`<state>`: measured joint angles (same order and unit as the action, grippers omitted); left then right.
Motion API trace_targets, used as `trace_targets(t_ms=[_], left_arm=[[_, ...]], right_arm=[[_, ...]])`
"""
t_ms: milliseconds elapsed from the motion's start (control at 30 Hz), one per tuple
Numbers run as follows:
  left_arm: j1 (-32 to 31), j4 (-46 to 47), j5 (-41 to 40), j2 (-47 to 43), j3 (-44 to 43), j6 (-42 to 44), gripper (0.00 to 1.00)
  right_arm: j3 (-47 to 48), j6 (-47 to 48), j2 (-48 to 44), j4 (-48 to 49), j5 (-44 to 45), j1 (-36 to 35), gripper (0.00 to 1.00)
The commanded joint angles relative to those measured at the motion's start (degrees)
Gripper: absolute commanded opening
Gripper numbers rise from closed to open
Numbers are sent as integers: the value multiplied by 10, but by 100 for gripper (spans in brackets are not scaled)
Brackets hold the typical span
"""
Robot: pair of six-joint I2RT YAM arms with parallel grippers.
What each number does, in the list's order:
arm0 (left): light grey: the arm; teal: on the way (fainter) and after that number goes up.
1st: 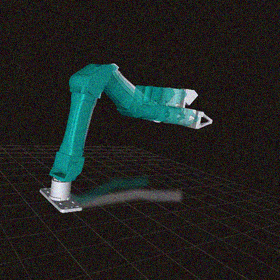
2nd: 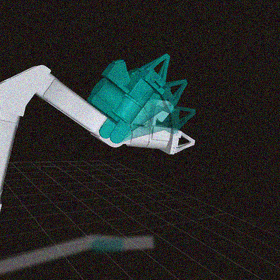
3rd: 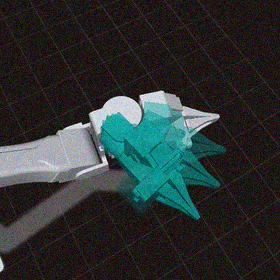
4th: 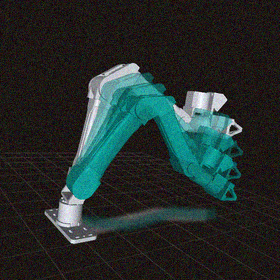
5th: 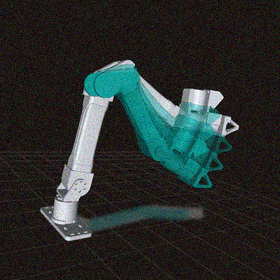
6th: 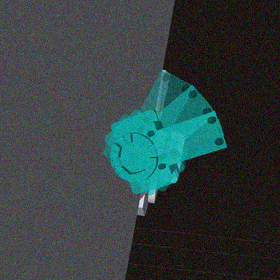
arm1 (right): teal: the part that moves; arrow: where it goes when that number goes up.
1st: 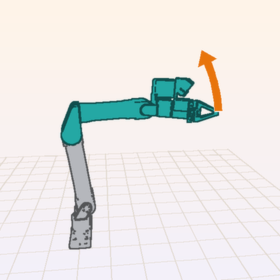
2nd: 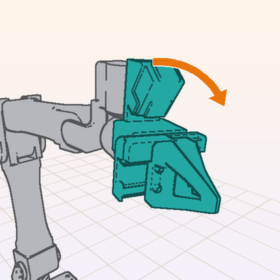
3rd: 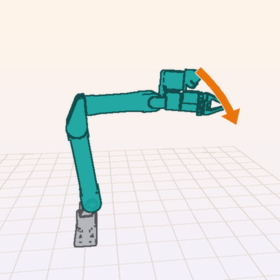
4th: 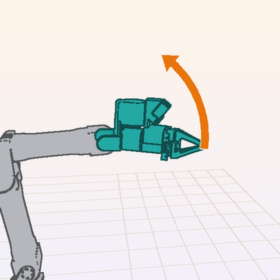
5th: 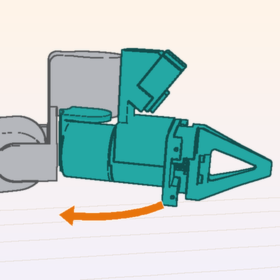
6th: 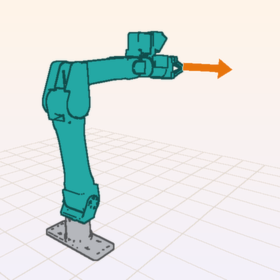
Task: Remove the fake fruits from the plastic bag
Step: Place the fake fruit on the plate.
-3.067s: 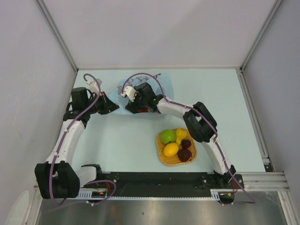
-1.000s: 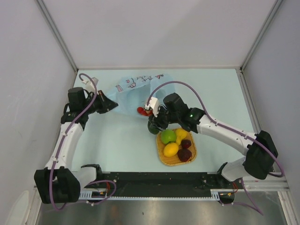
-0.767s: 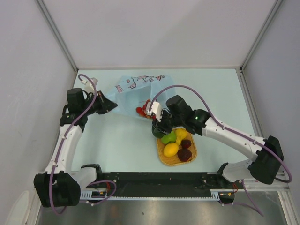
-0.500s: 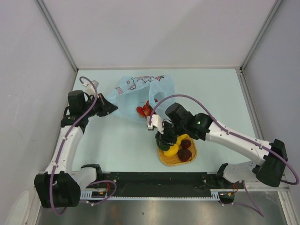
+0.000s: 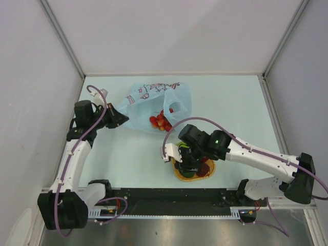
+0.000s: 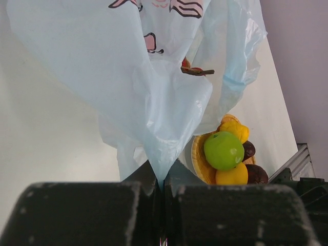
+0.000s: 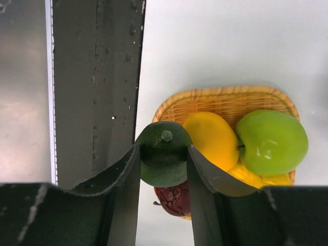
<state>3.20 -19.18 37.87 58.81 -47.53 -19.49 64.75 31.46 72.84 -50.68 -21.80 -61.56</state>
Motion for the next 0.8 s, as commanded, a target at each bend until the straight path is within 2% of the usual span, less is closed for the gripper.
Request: trace_targets(t_ms=[0,333,767], left_arm=[[3,15,4,-22,2,6,0],[3,17,0,-23,11,7,0],[3,21,1,-22,18,4,0]], right_arm=[[-24,30,0,4,43,-20,0],[-60,28,7,76,122,-25,0],[-84,18,19,99,113,-37,0]])
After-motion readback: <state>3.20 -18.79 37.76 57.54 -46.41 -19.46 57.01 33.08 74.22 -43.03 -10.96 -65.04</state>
